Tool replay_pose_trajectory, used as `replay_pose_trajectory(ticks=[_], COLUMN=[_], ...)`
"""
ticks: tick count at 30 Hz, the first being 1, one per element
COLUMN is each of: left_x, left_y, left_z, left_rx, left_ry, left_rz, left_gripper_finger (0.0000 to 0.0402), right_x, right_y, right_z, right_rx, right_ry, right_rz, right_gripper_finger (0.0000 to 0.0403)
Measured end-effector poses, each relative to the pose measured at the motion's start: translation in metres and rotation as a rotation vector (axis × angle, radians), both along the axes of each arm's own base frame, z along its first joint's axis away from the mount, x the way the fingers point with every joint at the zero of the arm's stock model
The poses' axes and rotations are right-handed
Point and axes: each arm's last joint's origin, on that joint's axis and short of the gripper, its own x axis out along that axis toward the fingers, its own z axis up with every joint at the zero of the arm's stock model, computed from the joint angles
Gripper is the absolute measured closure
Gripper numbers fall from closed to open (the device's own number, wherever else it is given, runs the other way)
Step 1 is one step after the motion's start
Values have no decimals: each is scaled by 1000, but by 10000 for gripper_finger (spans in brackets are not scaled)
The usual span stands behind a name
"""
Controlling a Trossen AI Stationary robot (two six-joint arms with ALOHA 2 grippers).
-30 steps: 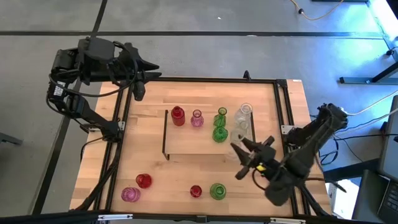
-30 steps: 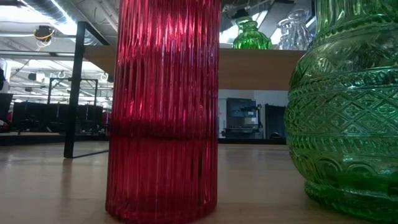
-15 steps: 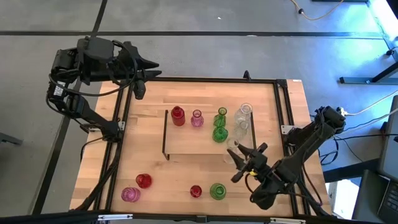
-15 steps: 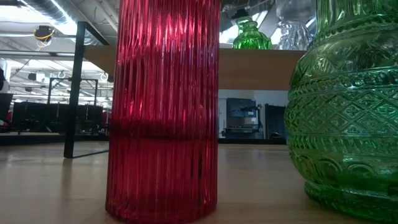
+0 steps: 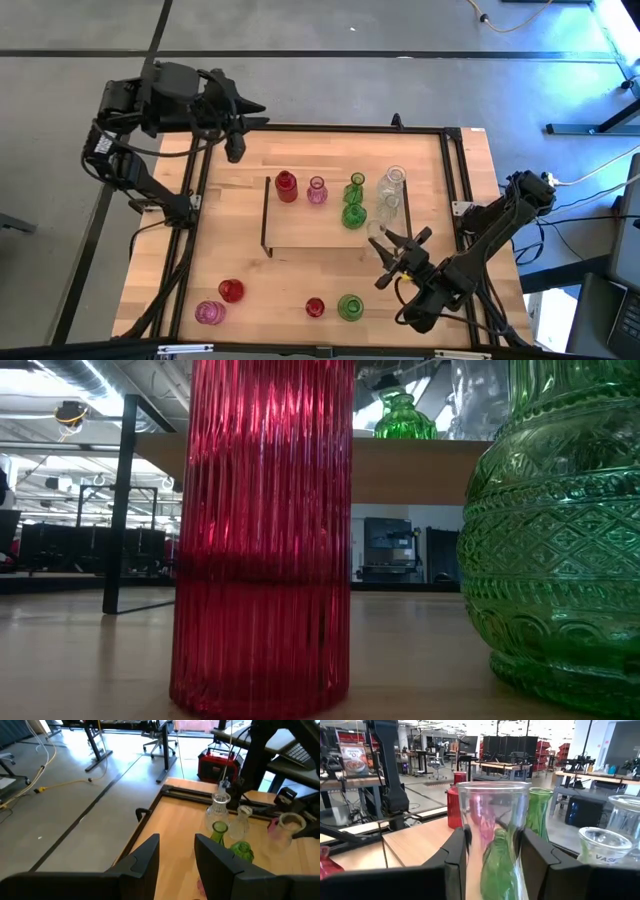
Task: Sort vases onto shelf
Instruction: Put the transparent vase on the shelf aligned with the other transparent vases
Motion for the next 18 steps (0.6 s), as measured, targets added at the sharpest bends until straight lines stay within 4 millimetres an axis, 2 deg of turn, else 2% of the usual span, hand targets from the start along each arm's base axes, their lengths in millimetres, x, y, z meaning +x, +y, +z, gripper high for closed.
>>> replay_pose_trajectory(ticks=[10,18], left_x=[20,24], left_y=[1,2], left_z=[-5,-7], left_rx=[0,7], left_ry=[16,27], left_rz=[-30,-37], left_gripper_finger=[285,285], right_x=[-6,-13], right_y=[-7,-14], right_z=[-6,-9], right_rx=[10,81], right_ry=[43,57], right_rz=[10,10], right_gripper_finger=[298,294])
